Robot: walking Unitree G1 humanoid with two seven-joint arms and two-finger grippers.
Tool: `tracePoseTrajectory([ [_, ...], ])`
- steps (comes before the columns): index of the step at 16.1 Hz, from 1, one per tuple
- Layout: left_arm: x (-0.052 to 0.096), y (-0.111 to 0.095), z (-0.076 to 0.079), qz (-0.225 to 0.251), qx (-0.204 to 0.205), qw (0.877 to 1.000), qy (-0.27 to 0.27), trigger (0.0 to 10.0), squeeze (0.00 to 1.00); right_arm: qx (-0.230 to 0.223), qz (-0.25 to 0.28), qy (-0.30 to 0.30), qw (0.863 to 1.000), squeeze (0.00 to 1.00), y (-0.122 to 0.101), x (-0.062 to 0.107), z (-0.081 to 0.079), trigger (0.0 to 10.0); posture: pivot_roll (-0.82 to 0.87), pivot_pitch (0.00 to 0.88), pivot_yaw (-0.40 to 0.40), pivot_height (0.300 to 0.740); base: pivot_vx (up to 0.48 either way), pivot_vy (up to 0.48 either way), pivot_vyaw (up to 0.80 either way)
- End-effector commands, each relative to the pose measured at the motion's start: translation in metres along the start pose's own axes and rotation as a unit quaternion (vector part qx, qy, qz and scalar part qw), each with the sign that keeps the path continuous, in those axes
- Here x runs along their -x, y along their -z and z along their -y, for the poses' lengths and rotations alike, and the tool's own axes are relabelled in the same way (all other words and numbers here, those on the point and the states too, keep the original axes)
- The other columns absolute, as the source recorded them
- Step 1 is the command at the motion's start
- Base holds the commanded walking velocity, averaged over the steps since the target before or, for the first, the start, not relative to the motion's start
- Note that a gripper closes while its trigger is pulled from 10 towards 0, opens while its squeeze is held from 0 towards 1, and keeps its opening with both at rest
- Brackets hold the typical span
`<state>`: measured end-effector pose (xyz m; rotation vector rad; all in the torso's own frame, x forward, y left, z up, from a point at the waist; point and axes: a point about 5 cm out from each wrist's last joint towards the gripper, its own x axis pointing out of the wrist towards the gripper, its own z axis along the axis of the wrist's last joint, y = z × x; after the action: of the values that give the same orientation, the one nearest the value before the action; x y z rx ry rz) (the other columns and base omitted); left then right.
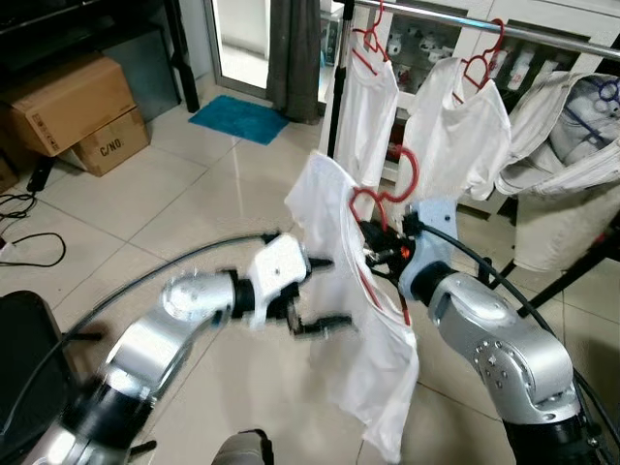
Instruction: Hang hanger
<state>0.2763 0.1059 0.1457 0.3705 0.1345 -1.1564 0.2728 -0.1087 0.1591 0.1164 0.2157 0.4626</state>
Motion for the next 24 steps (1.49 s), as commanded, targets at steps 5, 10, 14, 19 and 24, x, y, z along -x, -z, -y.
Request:
tracePoseTrajectory([
  [5,0.063,-0.017,-0.040,0.100,0.061,0.984,-0.138,10.0,1.00,-0.001,0.018,-0.090,0.996,0.00,-0.010,0.027,0.011,10.0,0.05,0.057,-0.008,0.740,0.000,0.000,0.00],
  [10,0.120,-0.014,-0.072,0.051,0.018,0.977,-0.206,10.0,1.00,0.023,0.014,-0.182,0.983,0.00,-0.021,0.043,0.017,10.0,0.06,0.061,-0.021,0.740,0.000,0.000,0.00],
  [14,0.141,-0.002,-0.093,-0.003,0.013,0.973,-0.230,10.0,0.00,0.022,0.004,-0.275,0.961,0.00,-0.029,0.056,0.017,10.0,0.06,0.055,-0.023,0.740,0.000,0.000,0.00],
  [19,0.122,0.011,-0.082,-0.008,0.055,0.989,-0.140,10.0,0.00,0.014,0.002,-0.315,0.949,0.00,-0.032,0.064,0.015,10.0,0.06,0.057,-0.020,0.740,0.000,0.000,0.00],
  [24,0.111,0.018,-0.078,-0.003,0.073,0.992,-0.102,0.0,0.00,0.008,-0.001,-0.337,0.942,0.00,-0.032,0.068,0.011,10.0,0.05,0.061,-0.017,0.740,0.000,0.000,0.00],
])
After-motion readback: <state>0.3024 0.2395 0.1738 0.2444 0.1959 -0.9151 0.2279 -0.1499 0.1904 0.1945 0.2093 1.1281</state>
